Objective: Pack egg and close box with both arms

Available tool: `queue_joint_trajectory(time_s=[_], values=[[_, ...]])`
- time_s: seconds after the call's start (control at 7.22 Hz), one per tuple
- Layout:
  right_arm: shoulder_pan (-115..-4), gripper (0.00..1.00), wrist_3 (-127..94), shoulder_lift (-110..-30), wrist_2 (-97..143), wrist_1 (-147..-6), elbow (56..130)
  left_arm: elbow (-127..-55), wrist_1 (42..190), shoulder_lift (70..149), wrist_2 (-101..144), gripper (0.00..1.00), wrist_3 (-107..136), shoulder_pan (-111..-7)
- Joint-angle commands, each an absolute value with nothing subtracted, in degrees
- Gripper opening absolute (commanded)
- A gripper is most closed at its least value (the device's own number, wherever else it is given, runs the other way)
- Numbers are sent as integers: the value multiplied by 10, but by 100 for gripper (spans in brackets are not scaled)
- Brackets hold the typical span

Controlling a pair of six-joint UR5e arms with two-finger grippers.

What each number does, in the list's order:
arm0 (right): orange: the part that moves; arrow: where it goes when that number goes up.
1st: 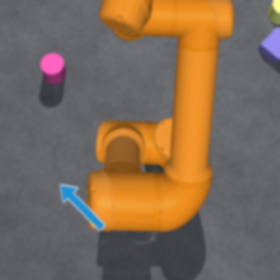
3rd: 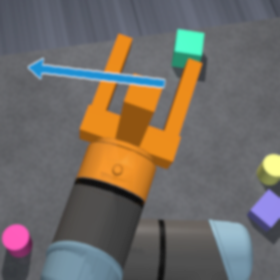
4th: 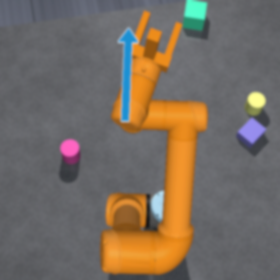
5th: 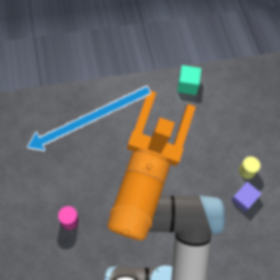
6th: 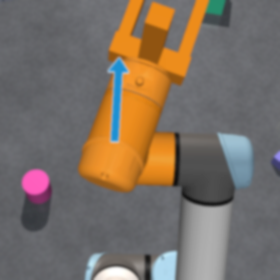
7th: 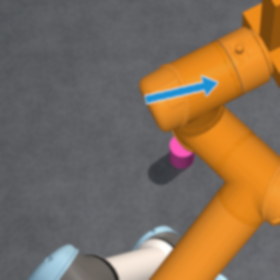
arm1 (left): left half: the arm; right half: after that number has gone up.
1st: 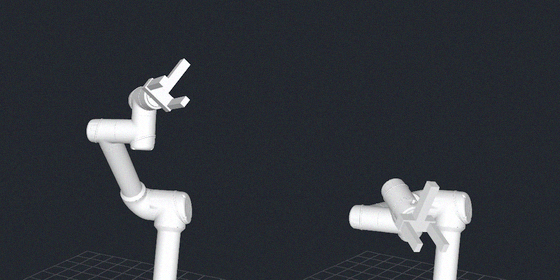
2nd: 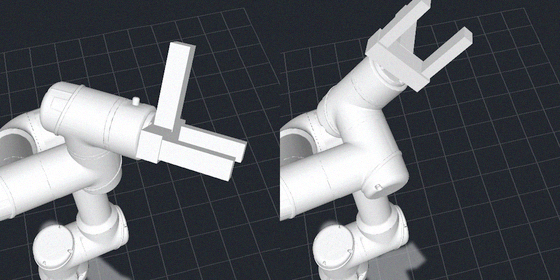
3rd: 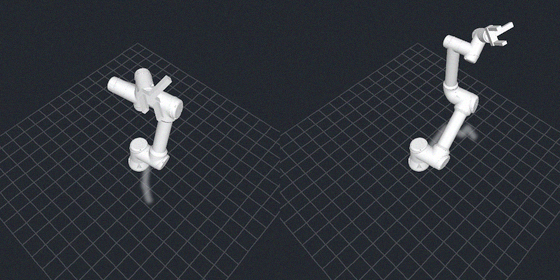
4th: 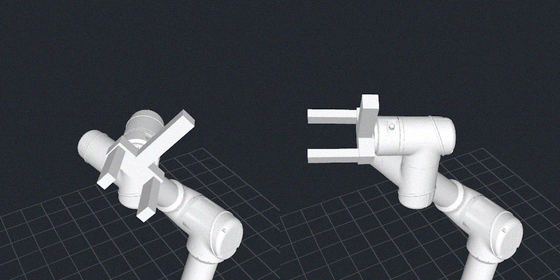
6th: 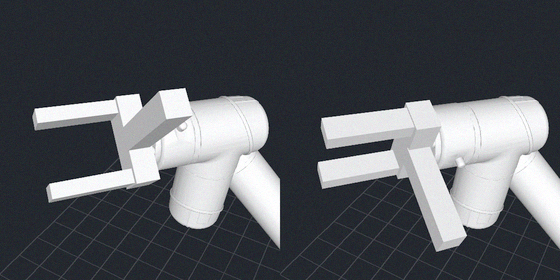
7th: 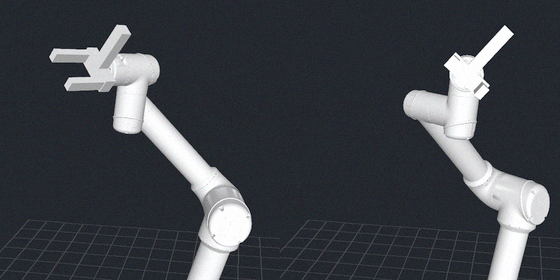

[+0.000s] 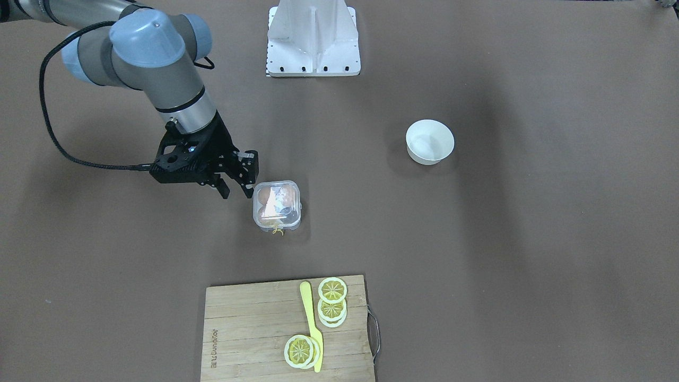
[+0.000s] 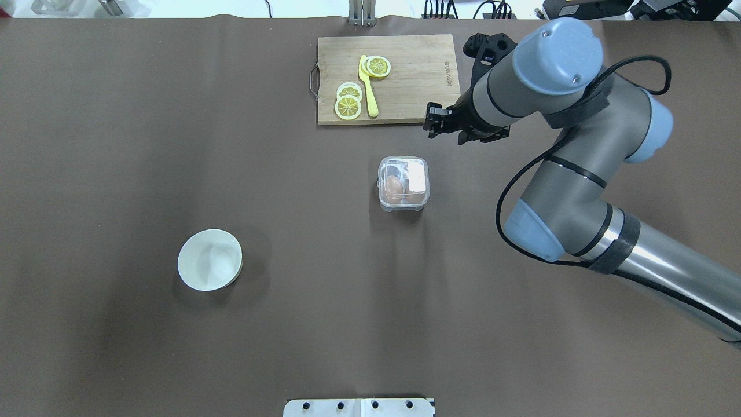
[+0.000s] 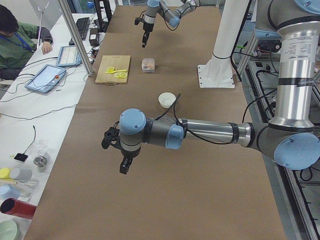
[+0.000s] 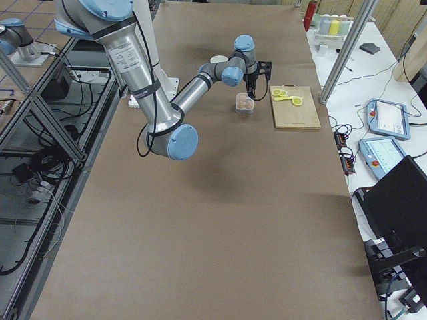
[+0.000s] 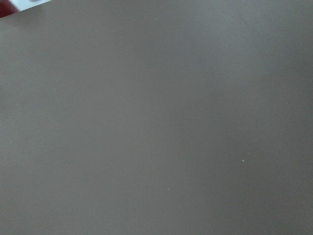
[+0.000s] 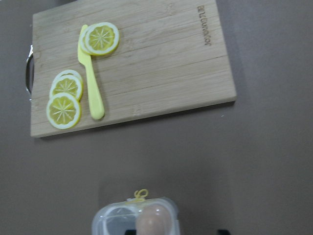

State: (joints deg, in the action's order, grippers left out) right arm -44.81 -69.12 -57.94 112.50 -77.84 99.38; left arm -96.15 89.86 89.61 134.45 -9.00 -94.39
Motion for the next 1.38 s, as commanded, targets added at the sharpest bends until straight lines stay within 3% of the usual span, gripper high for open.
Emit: queue_joint_trajectory(time_s=[0.0,0.14,0.28,0.83,1.25], values=[[-523,100,-557,-628,1214,-786,993,-1025,751,887,1339,98,-98,-960],[-565,100,-481,-674,1254,-784,993,-1054,812,829,1328,98,-100,-963],[-608,100,-404,-727,1274,-780,995,-1056,847,820,1330,98,-99,-962],[-778,100,-90,-953,1315,-775,995,-1047,845,832,1324,98,-45,-954],[-880,100,-26,-1042,1296,-776,981,-1030,849,837,1330,98,-42,-953]])
